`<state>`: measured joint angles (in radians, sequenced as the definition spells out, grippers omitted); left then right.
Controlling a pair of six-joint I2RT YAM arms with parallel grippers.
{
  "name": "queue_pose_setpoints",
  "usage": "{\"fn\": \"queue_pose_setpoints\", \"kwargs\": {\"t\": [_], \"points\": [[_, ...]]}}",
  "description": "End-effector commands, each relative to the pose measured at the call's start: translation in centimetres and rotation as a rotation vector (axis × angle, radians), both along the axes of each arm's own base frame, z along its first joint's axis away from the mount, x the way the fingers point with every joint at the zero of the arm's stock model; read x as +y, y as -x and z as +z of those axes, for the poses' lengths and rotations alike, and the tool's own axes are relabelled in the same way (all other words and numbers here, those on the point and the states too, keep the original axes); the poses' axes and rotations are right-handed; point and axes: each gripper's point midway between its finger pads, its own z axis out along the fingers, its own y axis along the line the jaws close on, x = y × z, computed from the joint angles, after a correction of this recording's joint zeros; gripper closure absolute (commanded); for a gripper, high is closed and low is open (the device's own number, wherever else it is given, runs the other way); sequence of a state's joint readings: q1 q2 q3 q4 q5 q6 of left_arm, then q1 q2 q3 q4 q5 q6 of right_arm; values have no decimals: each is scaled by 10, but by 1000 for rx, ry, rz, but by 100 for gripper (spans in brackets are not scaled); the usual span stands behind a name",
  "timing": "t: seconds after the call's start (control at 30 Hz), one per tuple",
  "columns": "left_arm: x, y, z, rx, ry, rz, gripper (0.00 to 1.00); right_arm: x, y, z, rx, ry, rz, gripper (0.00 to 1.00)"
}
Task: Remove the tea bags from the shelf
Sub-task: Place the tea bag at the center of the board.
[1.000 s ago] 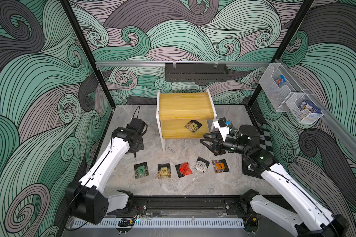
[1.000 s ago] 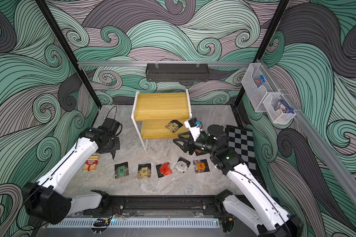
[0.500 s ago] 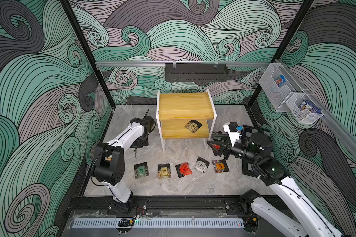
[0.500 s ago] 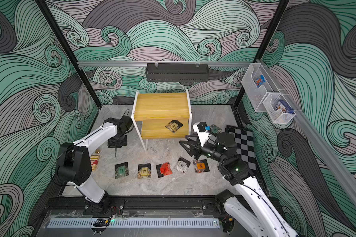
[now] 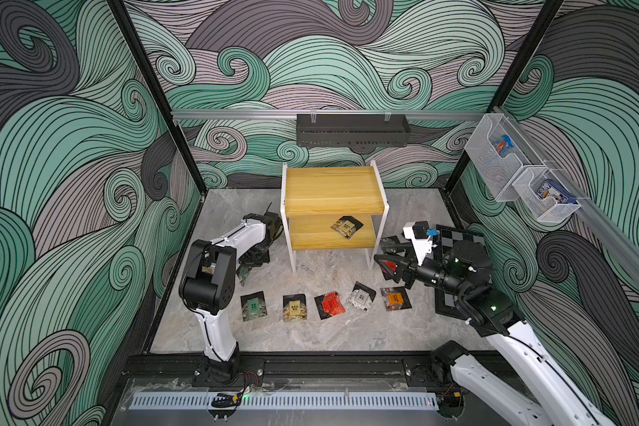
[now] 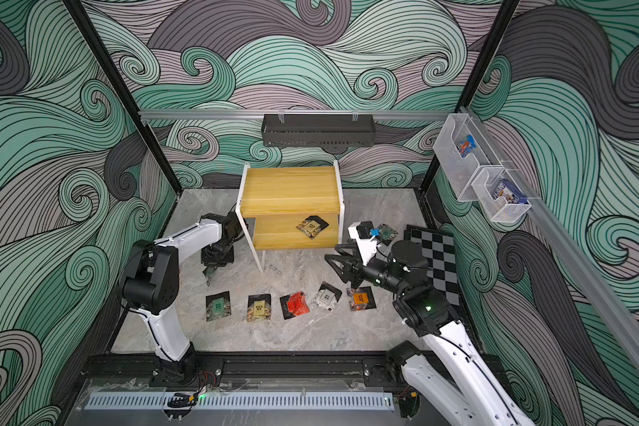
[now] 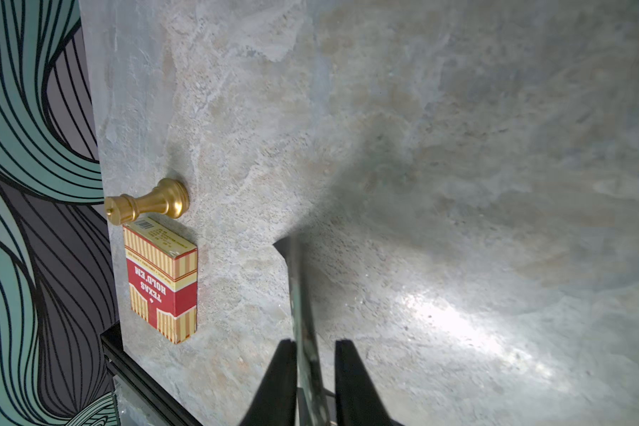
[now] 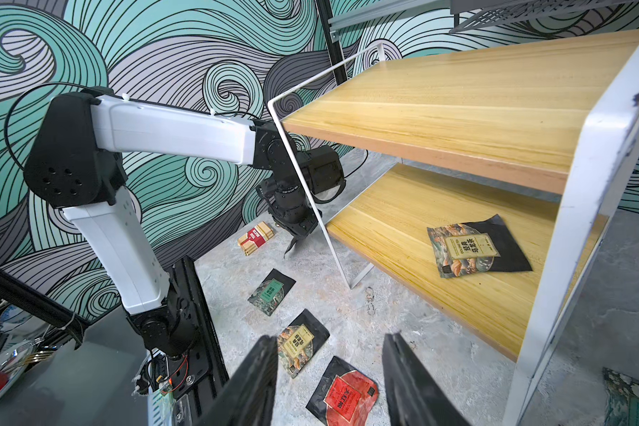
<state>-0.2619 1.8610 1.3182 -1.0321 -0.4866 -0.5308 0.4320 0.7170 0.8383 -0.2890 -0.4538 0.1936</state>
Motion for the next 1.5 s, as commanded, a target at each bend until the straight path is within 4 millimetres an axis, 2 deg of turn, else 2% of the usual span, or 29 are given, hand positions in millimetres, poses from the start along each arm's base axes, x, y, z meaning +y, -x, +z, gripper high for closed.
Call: {"fn": "queue_pose_setpoints", "kwargs": {"t": [0.0,0.3,0.67,0.83,0.87,0.93,1.13,1.27,1.47], "points": [[0,-14,13,-56,7,12,71,-2,-2,-2,3,11,-8,50],[-5,-15,39,-123,58,0,66,1,-6,-7,17,21,-3,50],[-15,5,89,-251,183,-39,65,7,-15,-16,10,75,22,45],[-27,15,110,-322,288,-78,61,9,-17,-21,-49,146,31,39],[-29,19,121,-363,315,-92,61,10,-17,-22,-64,166,35,37],[-36,24,130,-397,367,-115,59,12,-18,-25,-89,204,39,35],[-58,41,153,-491,526,-205,54,25,-22,-37,-169,330,64,26],[-72,52,170,-580,633,-266,51,35,-26,-48,-214,404,92,23],[-91,72,181,-596,769,-330,46,45,-39,-59,-314,482,109,17]]}}
